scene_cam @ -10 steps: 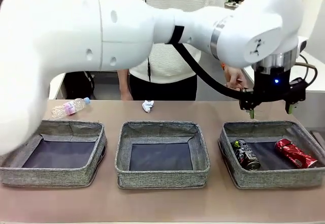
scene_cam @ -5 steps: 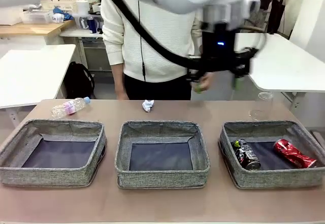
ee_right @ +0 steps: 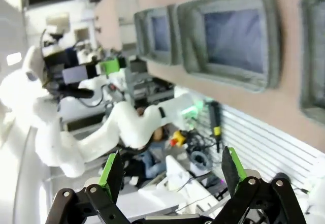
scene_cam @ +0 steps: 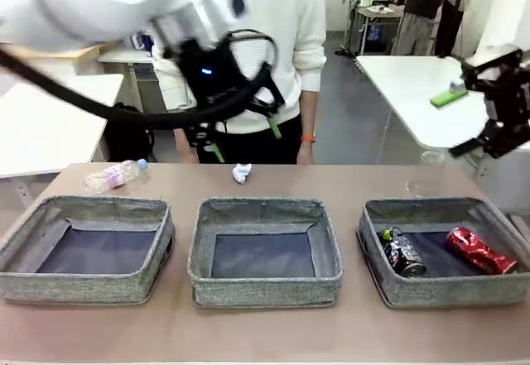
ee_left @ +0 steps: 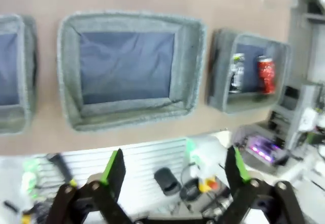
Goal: Sort the waste into the appropriate baskets.
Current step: Place the picked waste into the Fabric basket indicated by the person.
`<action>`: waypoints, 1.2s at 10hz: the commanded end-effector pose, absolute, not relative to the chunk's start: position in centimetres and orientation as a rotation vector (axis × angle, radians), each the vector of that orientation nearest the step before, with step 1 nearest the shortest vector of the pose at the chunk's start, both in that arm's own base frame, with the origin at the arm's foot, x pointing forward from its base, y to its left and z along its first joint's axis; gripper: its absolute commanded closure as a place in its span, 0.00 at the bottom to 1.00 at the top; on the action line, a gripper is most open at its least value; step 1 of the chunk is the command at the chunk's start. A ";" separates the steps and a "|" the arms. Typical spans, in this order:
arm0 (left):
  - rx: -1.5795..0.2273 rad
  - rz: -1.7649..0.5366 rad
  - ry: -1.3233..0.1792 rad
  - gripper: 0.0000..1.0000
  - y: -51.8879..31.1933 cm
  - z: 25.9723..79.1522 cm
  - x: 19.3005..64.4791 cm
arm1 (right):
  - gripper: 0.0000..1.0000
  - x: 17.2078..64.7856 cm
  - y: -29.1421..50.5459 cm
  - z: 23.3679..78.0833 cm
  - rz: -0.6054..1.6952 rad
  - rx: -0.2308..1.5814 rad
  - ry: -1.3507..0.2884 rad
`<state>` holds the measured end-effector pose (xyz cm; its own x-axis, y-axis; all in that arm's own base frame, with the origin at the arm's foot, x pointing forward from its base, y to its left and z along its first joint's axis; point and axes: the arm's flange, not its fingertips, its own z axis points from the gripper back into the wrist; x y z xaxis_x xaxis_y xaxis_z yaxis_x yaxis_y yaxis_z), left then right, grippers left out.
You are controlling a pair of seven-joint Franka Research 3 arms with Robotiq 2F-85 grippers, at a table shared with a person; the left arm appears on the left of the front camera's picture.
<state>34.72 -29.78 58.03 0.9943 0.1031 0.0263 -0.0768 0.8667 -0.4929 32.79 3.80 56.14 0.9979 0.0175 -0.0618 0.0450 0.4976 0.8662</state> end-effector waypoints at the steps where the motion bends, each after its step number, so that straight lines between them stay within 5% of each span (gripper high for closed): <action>1: -0.723 0.013 0.017 0.00 -22.3 56.4 33.7 | 0.00 34.2 5.9 56.4 -0.051 1.188 0.150; 5: -1.069 -0.191 -0.007 0.00 -11.3 53.5 31.3 | 0.00 36.9 6.8 55.5 -0.296 1.343 0.221; 9: -1.529 -0.015 -0.289 0.00 -4.9 48.5 26.9 | 0.00 37.5 6.4 55.2 -0.283 1.404 0.257; 12: -1.663 0.053 -0.171 0.00 -4.3 44.9 26.0 | 0.00 36.4 2.9 55.3 -0.265 1.446 0.163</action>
